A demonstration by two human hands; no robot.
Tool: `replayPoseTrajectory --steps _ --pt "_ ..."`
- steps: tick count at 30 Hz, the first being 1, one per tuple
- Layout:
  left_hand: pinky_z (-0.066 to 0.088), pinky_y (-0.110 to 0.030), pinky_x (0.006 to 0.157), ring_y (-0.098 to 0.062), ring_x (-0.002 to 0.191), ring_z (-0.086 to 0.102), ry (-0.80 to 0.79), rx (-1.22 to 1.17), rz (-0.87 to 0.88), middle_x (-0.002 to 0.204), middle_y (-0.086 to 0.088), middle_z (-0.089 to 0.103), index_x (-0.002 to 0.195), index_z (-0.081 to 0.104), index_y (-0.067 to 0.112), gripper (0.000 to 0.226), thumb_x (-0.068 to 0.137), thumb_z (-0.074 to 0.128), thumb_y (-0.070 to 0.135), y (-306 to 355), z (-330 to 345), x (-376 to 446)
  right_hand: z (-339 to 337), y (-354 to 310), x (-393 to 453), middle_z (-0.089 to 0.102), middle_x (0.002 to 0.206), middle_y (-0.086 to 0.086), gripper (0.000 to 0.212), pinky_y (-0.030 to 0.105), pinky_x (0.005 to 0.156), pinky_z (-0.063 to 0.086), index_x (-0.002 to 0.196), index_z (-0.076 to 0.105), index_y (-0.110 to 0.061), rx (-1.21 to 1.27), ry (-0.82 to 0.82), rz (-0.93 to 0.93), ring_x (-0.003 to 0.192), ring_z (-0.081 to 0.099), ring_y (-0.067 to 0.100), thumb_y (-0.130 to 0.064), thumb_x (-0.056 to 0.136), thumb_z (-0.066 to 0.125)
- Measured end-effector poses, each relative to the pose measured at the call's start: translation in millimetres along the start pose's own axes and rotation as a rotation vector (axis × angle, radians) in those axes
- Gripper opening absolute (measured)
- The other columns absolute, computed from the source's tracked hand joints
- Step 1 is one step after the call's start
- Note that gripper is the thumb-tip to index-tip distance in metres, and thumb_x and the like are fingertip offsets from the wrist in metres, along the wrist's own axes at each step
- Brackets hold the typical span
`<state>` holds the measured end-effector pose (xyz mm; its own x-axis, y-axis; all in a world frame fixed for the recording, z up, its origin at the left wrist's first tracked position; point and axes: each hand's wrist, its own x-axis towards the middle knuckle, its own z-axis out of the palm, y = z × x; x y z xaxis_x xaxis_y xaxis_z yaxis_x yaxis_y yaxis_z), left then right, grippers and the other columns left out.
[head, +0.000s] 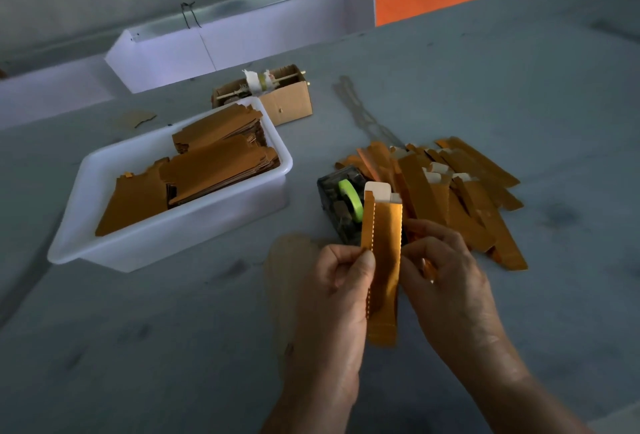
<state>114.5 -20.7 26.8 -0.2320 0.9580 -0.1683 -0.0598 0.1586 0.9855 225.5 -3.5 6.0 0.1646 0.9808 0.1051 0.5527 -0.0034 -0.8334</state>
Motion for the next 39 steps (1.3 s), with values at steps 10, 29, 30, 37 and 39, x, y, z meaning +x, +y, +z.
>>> replayPoseTrajectory --steps 10,29,30,37,39 --pt "0.052 -0.036 0.075 -0.025 0.084 0.066 -0.027 0.099 -0.029 0.087 -0.010 0.071 0.091 0.066 0.012 0.012 0.090 0.061 0.024 5.3 0.5 0.3 2.7 1.1 -0.2 0.053 0.124 -0.004 0.011 0.010 0.076 0.036 0.075 0.062 -0.014 -0.113 0.059 -0.103 0.111 0.049 0.012 -0.015 0.086 0.066" --pt "0.044 -0.012 0.048 -0.004 0.054 0.060 -0.189 0.268 -0.058 0.063 0.002 0.069 0.073 0.070 0.020 0.010 0.083 0.070 0.022 28.0 -14.8 -3.4 -42.5 -19.1 -7.6 0.068 0.076 -0.009 0.024 0.014 0.056 0.047 0.079 0.070 -0.033 0.463 -0.345 -0.017 0.067 0.060 0.002 -0.010 0.081 0.064" --pt "0.043 -0.013 0.048 -0.003 0.054 0.060 -0.193 0.274 -0.069 0.063 0.003 0.068 0.074 0.070 0.021 0.010 0.083 0.070 0.023 28.3 -16.0 -2.4 -41.8 -19.4 -7.3 0.068 0.076 -0.009 0.025 0.013 0.056 0.047 0.080 0.070 -0.033 0.456 -0.347 -0.030 0.067 0.060 0.001 -0.009 0.081 0.063" --pt "0.055 -0.021 0.055 -0.013 0.060 0.070 -0.238 0.113 -0.200 0.067 -0.006 0.072 0.080 0.068 0.005 0.007 0.087 0.066 0.006 31.3 -14.0 -2.7 -40.5 -18.7 -6.0 0.068 0.077 -0.005 0.017 0.014 0.057 0.048 0.085 0.069 -0.035 0.448 -0.364 -0.100 0.069 0.061 0.006 -0.030 0.073 0.058" --pt "0.057 -0.024 0.059 -0.018 0.066 0.073 -0.247 0.066 -0.230 0.072 -0.010 0.073 0.081 0.067 0.001 0.006 0.087 0.065 0.003 32.1 -15.1 -1.2 -40.5 -18.2 -5.8 0.067 0.077 -0.005 0.024 0.014 0.058 0.048 0.092 0.068 -0.038 0.437 -0.368 -0.116 0.068 0.061 0.006 -0.021 0.076 0.061"
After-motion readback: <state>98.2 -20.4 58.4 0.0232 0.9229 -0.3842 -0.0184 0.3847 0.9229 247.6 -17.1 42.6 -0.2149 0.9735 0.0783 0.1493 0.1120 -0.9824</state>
